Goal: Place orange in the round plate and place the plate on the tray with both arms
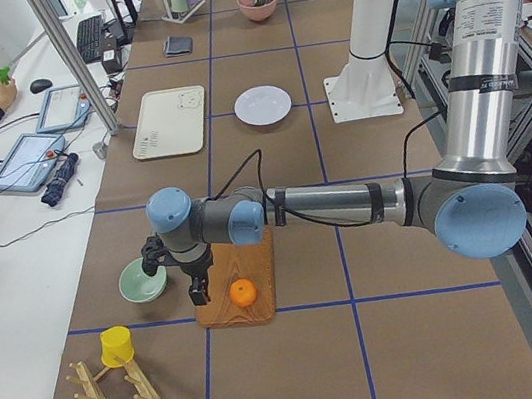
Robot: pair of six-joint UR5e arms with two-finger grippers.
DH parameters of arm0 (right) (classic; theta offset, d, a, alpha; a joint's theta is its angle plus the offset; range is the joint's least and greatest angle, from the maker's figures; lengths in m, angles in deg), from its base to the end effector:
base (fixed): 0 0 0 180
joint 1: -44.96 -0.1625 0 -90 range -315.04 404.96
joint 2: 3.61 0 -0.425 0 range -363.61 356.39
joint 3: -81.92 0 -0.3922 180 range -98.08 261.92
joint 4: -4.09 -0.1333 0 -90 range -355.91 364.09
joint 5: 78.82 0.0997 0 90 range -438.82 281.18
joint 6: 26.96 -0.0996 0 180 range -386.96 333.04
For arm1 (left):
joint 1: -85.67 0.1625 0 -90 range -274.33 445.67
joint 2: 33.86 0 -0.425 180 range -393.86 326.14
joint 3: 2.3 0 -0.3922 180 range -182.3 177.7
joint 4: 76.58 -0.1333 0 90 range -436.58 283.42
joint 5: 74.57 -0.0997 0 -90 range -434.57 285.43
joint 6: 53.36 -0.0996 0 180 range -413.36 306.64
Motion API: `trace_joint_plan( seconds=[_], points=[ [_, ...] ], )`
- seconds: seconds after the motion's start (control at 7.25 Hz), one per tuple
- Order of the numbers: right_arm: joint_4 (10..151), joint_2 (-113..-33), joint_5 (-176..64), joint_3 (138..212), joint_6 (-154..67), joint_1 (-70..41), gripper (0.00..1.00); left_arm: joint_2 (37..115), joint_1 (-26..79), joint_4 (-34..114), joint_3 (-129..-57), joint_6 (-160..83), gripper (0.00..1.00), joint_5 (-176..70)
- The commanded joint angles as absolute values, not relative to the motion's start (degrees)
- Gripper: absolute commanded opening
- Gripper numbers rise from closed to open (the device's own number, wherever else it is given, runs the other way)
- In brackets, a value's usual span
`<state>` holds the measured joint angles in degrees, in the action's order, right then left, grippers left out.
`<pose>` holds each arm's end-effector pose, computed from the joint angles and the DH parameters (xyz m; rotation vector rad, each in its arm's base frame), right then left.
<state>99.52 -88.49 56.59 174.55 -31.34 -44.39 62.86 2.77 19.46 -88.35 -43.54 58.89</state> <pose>0.0564 -0.5297 0.5987 0.0035 -0.7934 0.0456 0.0038 -0.5549 0.6218 0.0333 0.7702 0.0132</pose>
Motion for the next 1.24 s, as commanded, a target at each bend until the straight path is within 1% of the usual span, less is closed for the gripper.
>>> trace_joint_plan(
  seconds=[0.0, 0.14, 0.28, 0.83, 1.1],
  points=[
    [99.4, -88.9, 56.4, 173.8, -31.4, -44.3, 1.0, 57.3, 7.8, 34.9, -87.7, -28.8, 0.98, 58.4],
    [99.4, -89.0, 56.4, 173.9, -31.4, -44.3, 1.0, 57.2, 10.1, 39.2, -86.0, -25.2, 0.98, 58.2],
    [99.4, -89.0, 56.4, 173.8, -31.4, -44.3, 1.0, 57.3, 10.8, 40.1, -84.9, -25.1, 0.98, 58.2],
    [99.4, -88.7, 56.5, 173.7, -31.5, -44.2, 1.0, 57.8, 15.1, 40.6, -82.8, -25.5, 0.98, 54.7],
    [99.6, -88.6, 56.7, 173.6, -31.6, -44.2, 1.0, 57.9, 15.2, 40.7, -82.1, -25.7, 0.98, 54.5]
  ],
)
